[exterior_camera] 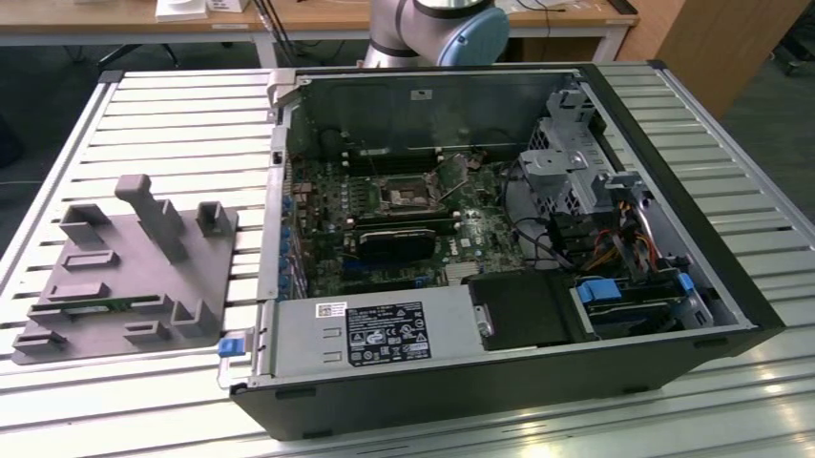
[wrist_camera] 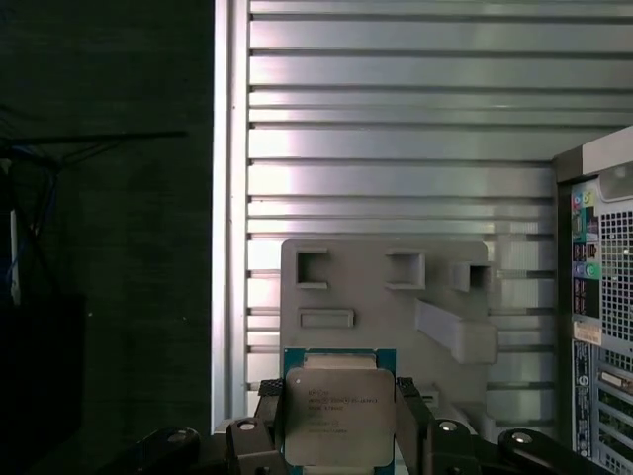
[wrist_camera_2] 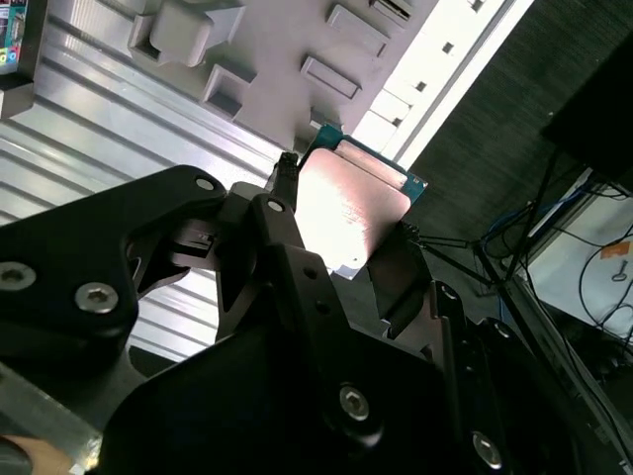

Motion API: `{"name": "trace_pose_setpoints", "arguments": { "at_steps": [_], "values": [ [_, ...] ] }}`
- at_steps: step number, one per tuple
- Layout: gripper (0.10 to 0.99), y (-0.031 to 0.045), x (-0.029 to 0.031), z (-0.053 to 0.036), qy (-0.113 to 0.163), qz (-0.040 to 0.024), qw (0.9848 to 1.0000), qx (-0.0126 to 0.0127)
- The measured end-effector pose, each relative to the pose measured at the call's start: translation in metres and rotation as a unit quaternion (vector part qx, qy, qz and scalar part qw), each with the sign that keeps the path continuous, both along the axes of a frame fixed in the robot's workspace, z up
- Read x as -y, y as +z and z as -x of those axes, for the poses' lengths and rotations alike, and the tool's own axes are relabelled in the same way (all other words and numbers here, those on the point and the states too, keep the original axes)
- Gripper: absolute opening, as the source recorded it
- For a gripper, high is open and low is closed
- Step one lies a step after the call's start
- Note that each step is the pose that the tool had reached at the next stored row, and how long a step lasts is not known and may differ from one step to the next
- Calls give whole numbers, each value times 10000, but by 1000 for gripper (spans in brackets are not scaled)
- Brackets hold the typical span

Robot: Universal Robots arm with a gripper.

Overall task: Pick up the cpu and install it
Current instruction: 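Pick up the cpu and move it towards the insertion slot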

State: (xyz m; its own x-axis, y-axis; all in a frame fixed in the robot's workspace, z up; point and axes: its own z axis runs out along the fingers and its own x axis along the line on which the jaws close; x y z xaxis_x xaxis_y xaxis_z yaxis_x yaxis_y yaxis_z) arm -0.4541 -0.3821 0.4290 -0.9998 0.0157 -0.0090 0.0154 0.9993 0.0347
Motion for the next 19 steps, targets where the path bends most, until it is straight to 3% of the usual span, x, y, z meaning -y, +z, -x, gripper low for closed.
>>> {"name": "trace_pose_setpoints", "arguments": {
  "at_steps": [19],
  "values": [
    [533,170,-4,0,0,0,10000,0]
  ]
}}
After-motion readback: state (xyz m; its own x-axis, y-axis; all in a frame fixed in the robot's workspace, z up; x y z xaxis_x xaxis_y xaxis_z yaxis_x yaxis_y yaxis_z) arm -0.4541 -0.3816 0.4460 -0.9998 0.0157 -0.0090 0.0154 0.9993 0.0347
